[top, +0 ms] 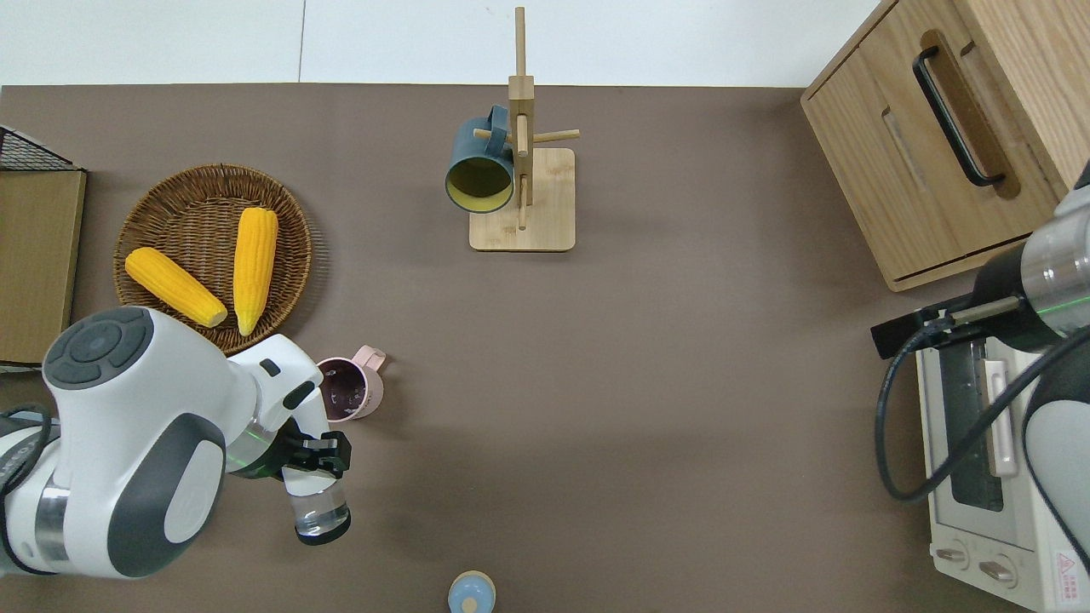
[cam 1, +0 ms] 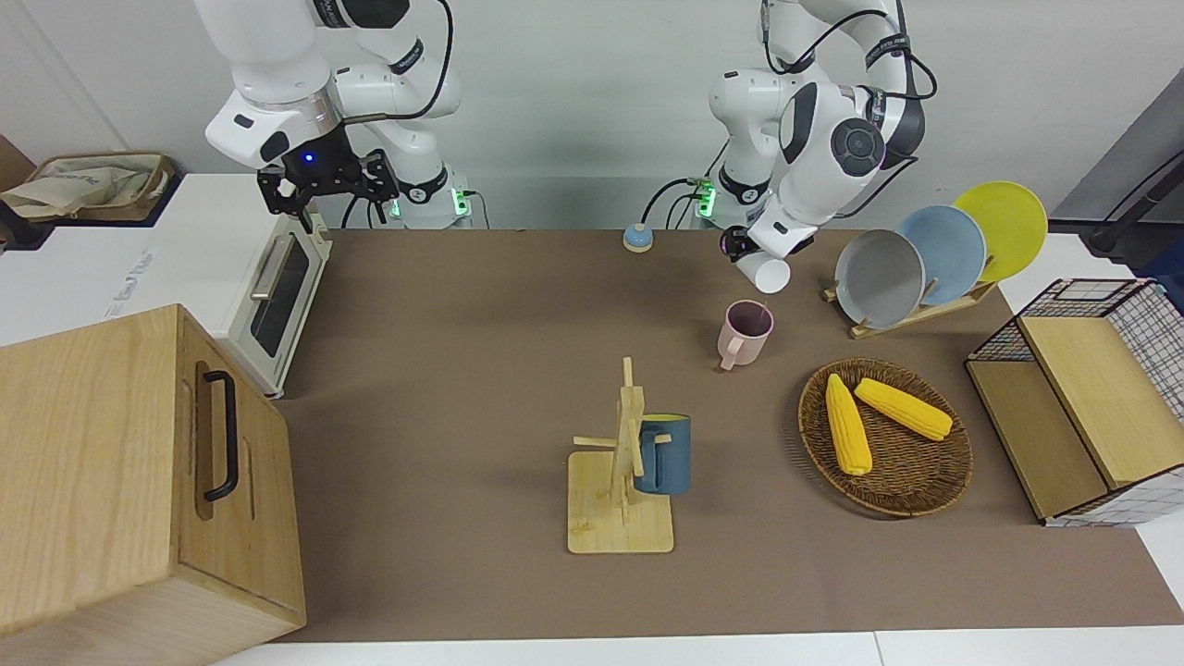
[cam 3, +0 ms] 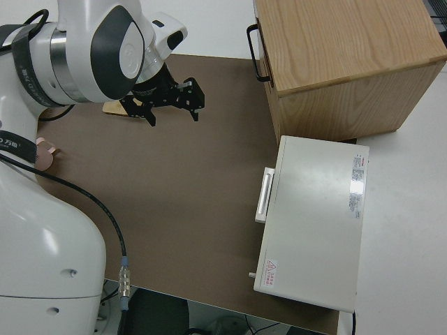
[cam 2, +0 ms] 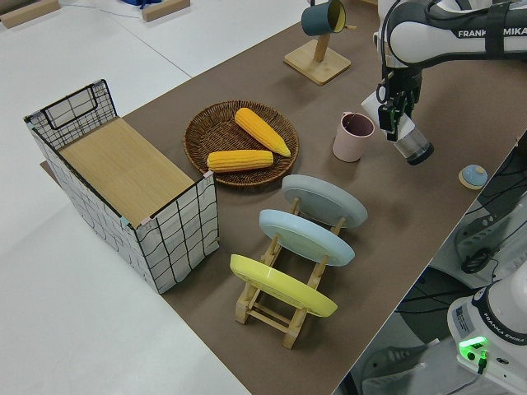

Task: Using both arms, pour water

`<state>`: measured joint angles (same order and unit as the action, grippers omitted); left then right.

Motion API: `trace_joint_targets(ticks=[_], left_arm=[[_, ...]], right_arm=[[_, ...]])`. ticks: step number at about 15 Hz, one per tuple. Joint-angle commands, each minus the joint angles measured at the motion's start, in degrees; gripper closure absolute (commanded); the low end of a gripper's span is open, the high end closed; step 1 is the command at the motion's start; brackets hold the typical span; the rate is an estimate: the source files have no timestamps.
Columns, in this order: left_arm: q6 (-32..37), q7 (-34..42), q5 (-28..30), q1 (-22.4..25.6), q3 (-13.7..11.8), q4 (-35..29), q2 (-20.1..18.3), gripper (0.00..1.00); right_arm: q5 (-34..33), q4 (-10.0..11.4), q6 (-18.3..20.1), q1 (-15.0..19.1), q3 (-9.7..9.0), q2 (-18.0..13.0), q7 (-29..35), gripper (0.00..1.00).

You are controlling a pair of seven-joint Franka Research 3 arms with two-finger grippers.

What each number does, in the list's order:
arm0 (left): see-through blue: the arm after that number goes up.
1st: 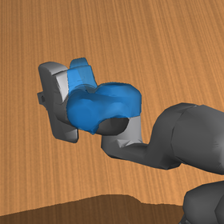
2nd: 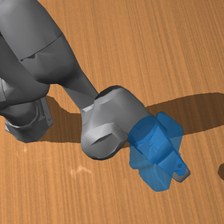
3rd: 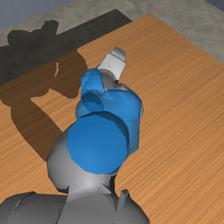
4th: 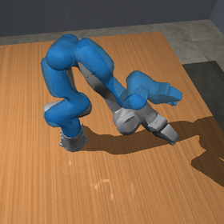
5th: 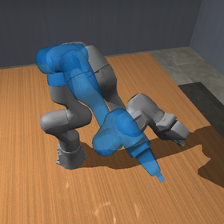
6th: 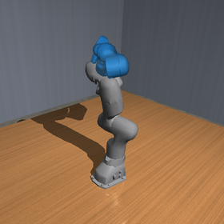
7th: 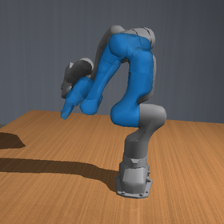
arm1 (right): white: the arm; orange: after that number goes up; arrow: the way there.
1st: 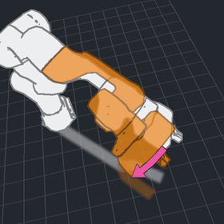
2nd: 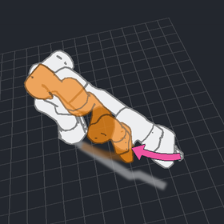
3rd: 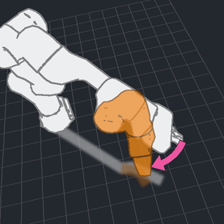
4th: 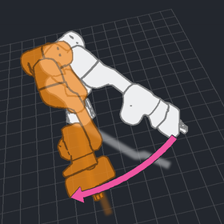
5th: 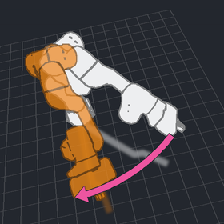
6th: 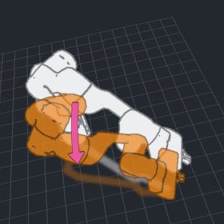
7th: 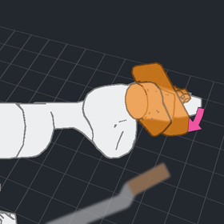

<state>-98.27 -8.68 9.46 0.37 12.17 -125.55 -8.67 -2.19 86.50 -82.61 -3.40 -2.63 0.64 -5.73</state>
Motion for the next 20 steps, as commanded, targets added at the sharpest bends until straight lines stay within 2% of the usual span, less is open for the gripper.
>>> trace_joint_targets(ticks=[1, 20], left_arm=[[3.08, -1.08, -1.02, -0.37, -0.22, 2.41, 0.41, 1.0], [4.14, -1.51, -0.84, -0.99, 0.31, 2.32, 0.5, 1.0]], right_arm=[[0.88, -0.1, -0.01, 0.33, -0.1, -0.29, -0.59, 0.015], [0.88, -0.1, -0.09, 0.33, -0.1, -0.29, -0.59, 0.015]])
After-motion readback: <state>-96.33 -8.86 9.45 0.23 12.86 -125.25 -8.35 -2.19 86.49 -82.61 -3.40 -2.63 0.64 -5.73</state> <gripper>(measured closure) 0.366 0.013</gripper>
